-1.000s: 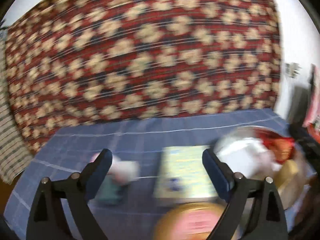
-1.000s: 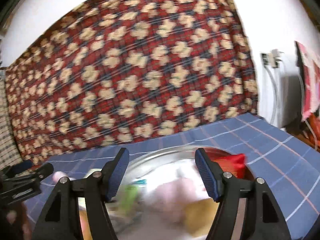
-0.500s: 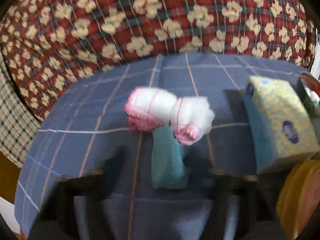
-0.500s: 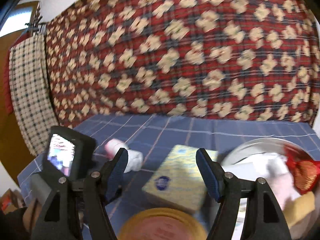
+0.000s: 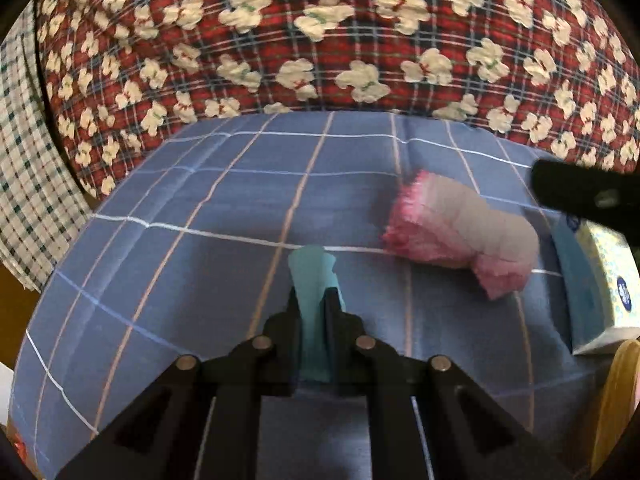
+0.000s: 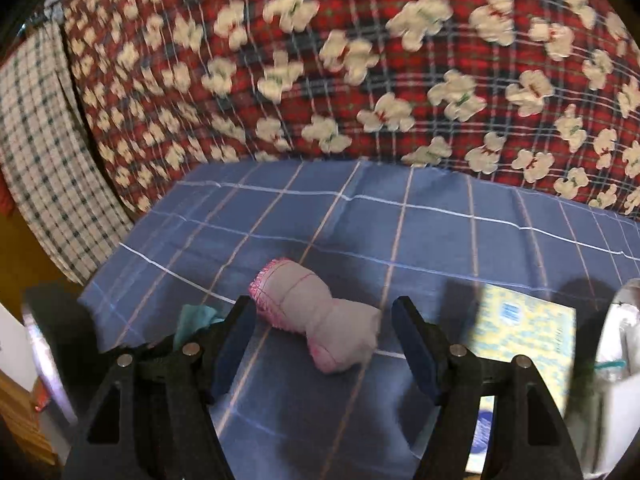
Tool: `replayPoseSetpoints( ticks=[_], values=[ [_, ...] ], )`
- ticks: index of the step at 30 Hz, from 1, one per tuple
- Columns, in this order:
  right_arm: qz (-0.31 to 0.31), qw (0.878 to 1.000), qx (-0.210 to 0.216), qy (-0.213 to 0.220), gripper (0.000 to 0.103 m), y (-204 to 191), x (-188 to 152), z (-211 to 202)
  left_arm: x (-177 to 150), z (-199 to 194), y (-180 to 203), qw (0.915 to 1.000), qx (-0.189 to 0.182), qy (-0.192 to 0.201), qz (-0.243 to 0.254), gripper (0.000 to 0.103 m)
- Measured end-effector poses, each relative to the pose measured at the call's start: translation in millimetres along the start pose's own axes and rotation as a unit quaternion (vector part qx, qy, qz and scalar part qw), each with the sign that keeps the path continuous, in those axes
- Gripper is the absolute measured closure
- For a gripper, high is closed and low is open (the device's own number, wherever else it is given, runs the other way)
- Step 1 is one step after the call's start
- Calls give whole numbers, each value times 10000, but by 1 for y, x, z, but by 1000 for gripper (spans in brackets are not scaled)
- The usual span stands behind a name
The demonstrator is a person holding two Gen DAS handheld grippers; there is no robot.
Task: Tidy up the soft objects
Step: 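Close the left gripper on the light-blue cloth, then close the right gripper on the white rolled towel with pink trim, then lift the blue cloth with the left gripper while the right lifts the towel roll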
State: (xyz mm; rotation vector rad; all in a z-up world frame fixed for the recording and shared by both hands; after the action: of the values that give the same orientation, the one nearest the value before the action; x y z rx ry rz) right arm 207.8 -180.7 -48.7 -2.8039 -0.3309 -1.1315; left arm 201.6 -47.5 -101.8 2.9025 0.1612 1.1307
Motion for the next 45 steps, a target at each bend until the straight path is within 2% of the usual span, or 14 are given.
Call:
replayPoseSetpoints(
  ticks=[9,12,14,16,20,25,29,32,38,45],
  values=[
    [-419,9949,-560,-722,31,-12,5,59,6,2,-27,9995,-74,16,-299,94],
    [-382,9915,-512,-1133,31,-13,-3,77,6,2,-27,9995,-90,19,-291,94],
    [-400,9903,-602,-1189,31,-12,-5,80,6,2,-26,9996,-93,29,-264,94],
    [-451,9877,-668,-1337,48,-13,-9,82,6,3,-26,9996,-120,27,-265,94],
    [-537,9872,-615,-1369,63,-19,-14,76,6,3,-24,9996,-163,15,-239,94],
    [-113,9937,-417,-1032,65,-26,-24,61,7,-9,-23,9994,-40,304,-181,94],
    [-119,9968,-587,-531,65,-36,-35,47,9,-16,-29,9984,-68,472,-310,94],
    [-216,9969,-739,-175,65,-40,-39,41,11,-20,-33,9975,-61,568,-404,94],
    [-199,9971,-685,248,65,-38,-35,25,10,-24,-32,9971,-37,673,-364,94],
    [-248,9928,-698,940,65,-40,-34,-4,4,-40,-29,9948,44,944,-368,94]
  ],
)
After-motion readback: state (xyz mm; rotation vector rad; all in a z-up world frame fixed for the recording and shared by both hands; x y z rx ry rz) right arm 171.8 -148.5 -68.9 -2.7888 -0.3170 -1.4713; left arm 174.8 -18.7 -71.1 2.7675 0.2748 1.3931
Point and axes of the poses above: each gripper's, at about its wrist camera, not at the fingertips, and z roughly the way its jaws point, y to its right, x to its top, the point moved 6 cm from there along z, roughly the way its jaws point, and after that the axes turned 9 degrees about -z, right-handed, at the moved point
